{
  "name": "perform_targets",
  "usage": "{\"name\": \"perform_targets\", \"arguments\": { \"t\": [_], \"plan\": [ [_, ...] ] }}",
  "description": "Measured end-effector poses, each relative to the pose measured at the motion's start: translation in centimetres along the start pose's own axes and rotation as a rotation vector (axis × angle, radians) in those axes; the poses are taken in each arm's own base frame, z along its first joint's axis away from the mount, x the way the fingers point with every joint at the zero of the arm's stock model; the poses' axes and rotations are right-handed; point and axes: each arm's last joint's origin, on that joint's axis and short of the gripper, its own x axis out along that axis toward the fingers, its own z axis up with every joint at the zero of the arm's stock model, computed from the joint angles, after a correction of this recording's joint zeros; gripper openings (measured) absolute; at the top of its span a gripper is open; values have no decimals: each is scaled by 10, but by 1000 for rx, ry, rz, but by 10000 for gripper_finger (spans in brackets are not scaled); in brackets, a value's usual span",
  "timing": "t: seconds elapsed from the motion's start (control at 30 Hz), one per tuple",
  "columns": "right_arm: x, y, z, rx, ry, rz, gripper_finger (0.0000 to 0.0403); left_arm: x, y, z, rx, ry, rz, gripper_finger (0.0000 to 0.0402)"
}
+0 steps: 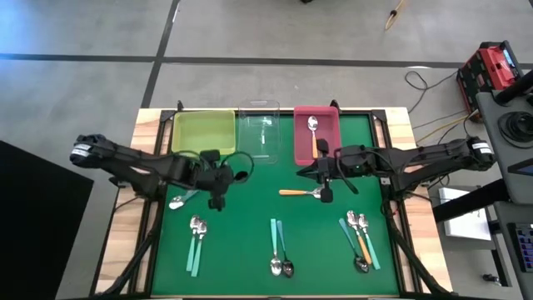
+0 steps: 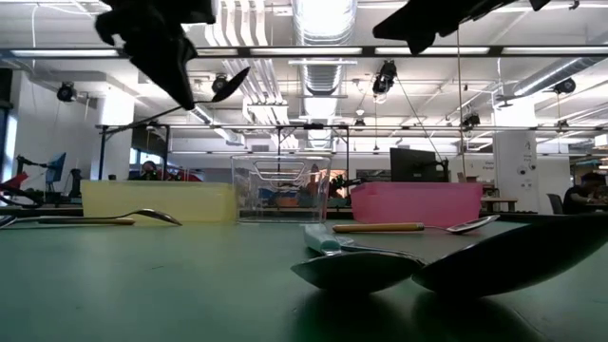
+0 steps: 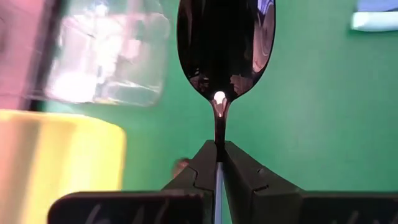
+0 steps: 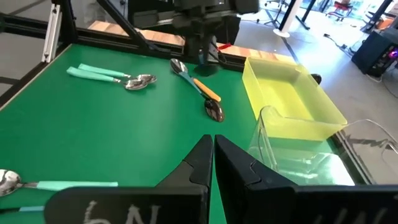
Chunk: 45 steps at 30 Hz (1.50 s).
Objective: Sort silverware by color (type)
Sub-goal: Put the blue spoon into the yellow bin
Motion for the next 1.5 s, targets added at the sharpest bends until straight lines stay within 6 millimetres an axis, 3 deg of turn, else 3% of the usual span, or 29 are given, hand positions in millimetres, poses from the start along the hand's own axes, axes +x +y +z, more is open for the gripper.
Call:
{"name": "perform_targets", "arguments": {
  "t": [0.37,0.6,0.83,1.13,1.5],
  "plan": [
    [-1,0,-3,-1,10,2,9,0,89,7,212,162,130,0],
    [-1,0,-3,-1,10,2,9,9,141,-8,294,278,179,0],
    [0,0,-3,6,12,2,9,16,184,-28,214,340,177,0],
    [3,1,-5,3,26,4,9,37,221,-51,139,443,133,0],
    [3,1,-5,-1,26,4,9,73,241,-37,75,558,88,0]
  ]
}}
